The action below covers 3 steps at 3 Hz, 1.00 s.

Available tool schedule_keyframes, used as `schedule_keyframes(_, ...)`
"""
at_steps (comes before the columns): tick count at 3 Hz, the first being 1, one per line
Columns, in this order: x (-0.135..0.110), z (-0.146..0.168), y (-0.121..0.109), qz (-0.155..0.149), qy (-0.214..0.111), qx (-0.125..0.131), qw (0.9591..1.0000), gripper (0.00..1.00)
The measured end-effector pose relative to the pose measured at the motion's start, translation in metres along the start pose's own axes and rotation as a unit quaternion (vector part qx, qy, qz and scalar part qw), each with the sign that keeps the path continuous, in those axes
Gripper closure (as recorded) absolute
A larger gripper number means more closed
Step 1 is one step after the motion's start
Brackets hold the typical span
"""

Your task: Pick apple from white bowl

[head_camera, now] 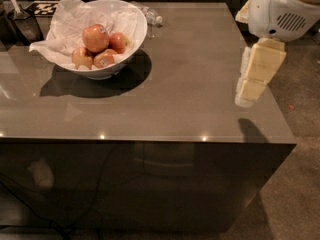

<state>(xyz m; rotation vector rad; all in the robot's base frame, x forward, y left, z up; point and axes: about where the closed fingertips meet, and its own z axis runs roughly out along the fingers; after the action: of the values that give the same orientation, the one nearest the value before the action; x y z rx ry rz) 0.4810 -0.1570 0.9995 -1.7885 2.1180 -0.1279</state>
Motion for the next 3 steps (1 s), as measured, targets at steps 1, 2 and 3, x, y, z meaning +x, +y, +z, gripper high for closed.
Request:
schedule_keyframes(1, -0.060, -0.014, -0.031, -0.037, -0.024, 0.018, 0.9989, 0.00)
schedule_keyframes(2, -0.061, -0.015, -0.031, -0.037, -0.025, 0.020, 0.9988, 0.00)
schedule_keyframes(3, -0.125, 0.007, -0.083, -0.031, -0.050, 0.031, 0.9978, 0.00)
